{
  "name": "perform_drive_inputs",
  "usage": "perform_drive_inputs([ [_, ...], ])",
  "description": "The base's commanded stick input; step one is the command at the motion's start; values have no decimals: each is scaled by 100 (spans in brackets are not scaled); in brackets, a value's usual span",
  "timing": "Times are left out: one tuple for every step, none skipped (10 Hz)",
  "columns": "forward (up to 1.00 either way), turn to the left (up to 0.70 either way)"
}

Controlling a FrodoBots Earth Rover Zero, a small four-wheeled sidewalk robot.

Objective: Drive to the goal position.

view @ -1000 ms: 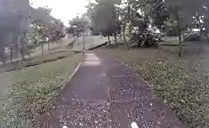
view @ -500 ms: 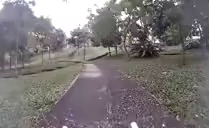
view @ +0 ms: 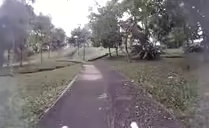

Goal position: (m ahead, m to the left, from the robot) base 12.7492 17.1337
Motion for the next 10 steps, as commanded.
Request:
perform_drive_inputs([
  [70, 1],
  [70, 1],
  [70, 1],
  [70, 1],
  [70, 1],
  [70, 1],
  [70, 1],
  [70, 1],
  [70, 1],
  [70, 1],
])
